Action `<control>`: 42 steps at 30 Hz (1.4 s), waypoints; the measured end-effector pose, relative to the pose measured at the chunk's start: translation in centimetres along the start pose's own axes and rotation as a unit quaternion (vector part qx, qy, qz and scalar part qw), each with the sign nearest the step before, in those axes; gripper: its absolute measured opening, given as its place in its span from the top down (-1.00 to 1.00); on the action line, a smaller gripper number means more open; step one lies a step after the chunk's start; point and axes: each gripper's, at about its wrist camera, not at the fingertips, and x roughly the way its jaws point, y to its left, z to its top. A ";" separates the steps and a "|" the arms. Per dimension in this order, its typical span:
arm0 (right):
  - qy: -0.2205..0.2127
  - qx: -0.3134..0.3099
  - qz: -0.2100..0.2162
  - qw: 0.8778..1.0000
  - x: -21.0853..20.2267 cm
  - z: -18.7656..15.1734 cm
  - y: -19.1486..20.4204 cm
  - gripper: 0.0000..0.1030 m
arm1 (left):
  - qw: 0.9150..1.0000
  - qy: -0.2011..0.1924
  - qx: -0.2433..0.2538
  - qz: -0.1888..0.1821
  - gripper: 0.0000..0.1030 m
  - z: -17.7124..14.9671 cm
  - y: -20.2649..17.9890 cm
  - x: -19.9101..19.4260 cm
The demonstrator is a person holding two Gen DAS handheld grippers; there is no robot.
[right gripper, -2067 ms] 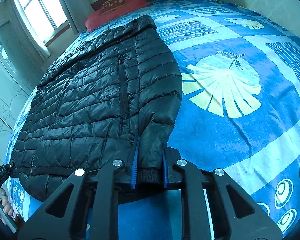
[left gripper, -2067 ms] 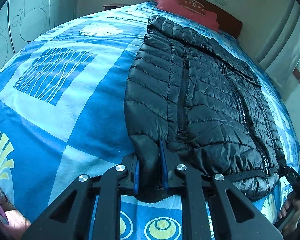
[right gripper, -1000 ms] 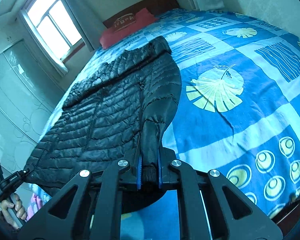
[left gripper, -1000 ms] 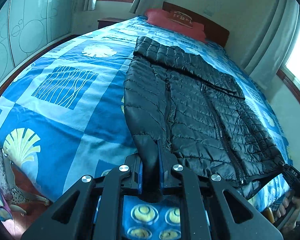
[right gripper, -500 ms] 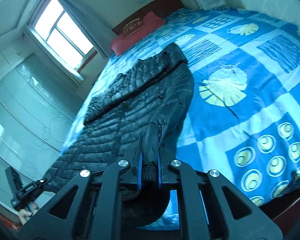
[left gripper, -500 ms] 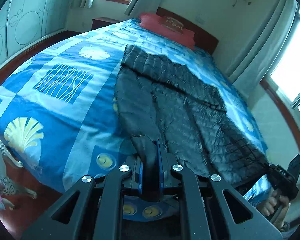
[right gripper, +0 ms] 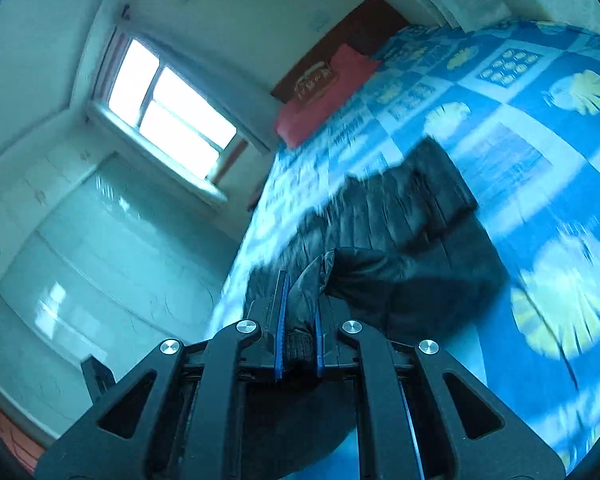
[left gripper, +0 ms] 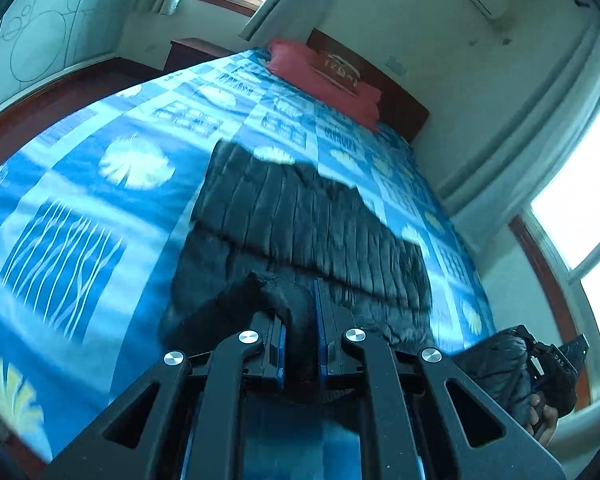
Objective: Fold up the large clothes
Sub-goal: 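Lay the held hem over the collar and open both tools, then press the folded jacket flat with both open tools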
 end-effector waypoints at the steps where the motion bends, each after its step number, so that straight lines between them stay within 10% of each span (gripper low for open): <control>1: -0.004 0.008 0.002 1.000 0.9 0.9 -0.2 0.80 | 1.000 -0.003 0.002 0.003 0.79 1.0 -0.1 0.7; 12: 0.008 0.027 -0.084 0.996 17.0 10.1 -4.6 0.79 | 0.999 0.013 0.003 0.050 0.79 12.1 0.1 15.6; 24: 0.056 0.055 -0.149 0.986 29.4 10.8 -13.1 0.77 | 0.992 0.061 0.000 0.109 0.79 14.7 4.2 28.8; 29: 0.047 0.051 -0.130 0.989 29.4 10.6 -13.9 0.56 | 0.994 0.055 0.008 0.098 0.73 14.4 4.5 29.6; 33: 0.009 0.040 -0.102 0.994 26.7 11.4 -12.6 -0.27 | 0.997 0.046 -0.017 0.056 0.40 15.2 4.6 28.2; 37: -0.010 0.008 -0.113 0.994 24.7 12.1 -10.8 -0.27 | 0.998 0.004 -0.050 0.037 -0.38 16.6 4.3 25.2; 42: 0.019 -0.082 -0.157 0.984 26.0 10.8 -7.6 -0.22 | 0.999 -0.020 -0.031 0.027 -0.40 16.8 2.7 23.4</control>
